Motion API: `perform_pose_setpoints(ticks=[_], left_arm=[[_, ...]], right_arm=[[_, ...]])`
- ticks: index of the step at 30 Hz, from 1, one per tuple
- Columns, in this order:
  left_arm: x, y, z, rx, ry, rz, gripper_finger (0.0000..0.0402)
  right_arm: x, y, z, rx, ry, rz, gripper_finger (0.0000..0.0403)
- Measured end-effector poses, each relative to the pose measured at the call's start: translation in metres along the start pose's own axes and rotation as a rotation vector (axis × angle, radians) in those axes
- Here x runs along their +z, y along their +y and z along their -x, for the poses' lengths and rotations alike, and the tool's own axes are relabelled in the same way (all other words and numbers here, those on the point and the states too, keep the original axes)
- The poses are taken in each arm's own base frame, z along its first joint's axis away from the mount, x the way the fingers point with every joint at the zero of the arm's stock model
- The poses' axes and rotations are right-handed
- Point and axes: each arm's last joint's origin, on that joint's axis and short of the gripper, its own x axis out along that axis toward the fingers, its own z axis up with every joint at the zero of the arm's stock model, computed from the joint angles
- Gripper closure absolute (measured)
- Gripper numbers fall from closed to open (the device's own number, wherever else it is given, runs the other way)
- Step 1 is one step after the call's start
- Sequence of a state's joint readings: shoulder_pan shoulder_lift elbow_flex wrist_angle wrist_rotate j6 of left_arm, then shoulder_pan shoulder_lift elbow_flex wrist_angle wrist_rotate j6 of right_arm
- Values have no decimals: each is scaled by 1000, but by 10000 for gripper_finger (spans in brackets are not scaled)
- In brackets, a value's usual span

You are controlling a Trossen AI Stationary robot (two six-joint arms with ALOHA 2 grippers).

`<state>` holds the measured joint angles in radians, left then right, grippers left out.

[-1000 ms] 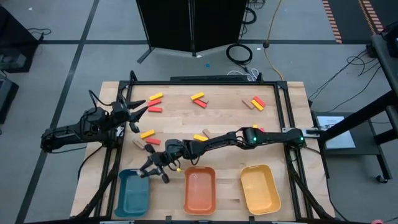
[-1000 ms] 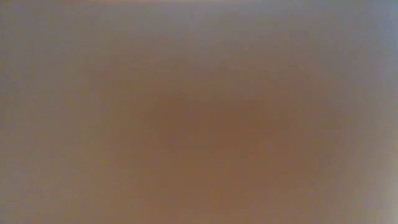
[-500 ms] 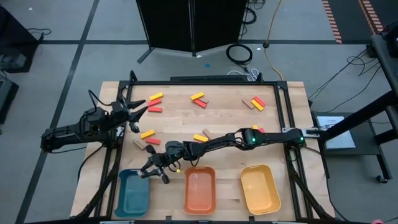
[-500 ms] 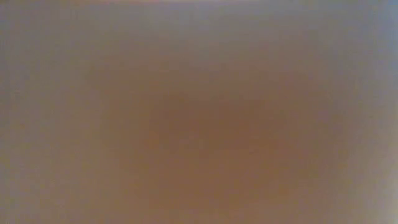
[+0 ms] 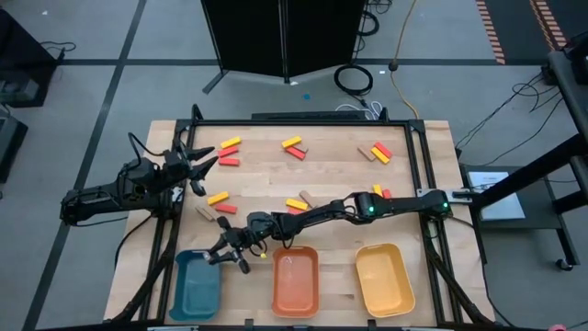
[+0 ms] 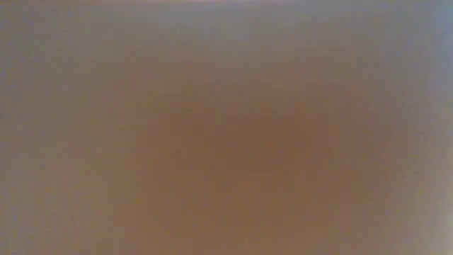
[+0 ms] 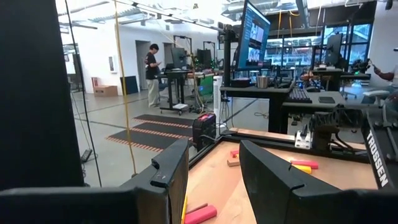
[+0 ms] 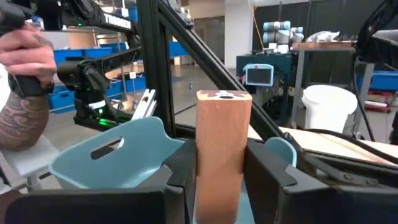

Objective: Sort blocks
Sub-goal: Put the bottom right brown block into the blue bin, then put the top right brown block into the blue bin

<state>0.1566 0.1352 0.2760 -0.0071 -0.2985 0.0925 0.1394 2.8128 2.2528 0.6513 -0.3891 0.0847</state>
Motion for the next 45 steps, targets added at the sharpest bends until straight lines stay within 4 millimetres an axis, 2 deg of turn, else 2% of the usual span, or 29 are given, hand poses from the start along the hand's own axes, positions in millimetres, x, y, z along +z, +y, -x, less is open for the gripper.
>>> perform_pose_setpoints(ticks=[11, 20, 23, 28, 34, 39, 45], left_arm=[[0, 0, 0, 0, 1, -3, 261], [0, 0, 0, 0, 2, -19, 261], [0, 0, 0, -2, 2, -19, 261], [-1, -1, 0, -16, 9, -22, 261], [-4, -1, 0, -18, 37, -32, 261], [-5, -1, 0, -13, 55, -43, 261], [-10, -1, 1, -14, 100, -52, 261]], right_arm=[[-1, -1, 0, -2, 4, -10, 236], [3, -7, 3, -11, 1, 23, 228], [17, -15, 6, -18, -4, 1, 227], [59, -32, 16, -18, 97, -54, 227], [105, -46, 50, -69, 438, -140, 227], [140, -42, 95, -79, 765, -176, 227], [171, -42, 150, -262, 1078, -303, 227]])
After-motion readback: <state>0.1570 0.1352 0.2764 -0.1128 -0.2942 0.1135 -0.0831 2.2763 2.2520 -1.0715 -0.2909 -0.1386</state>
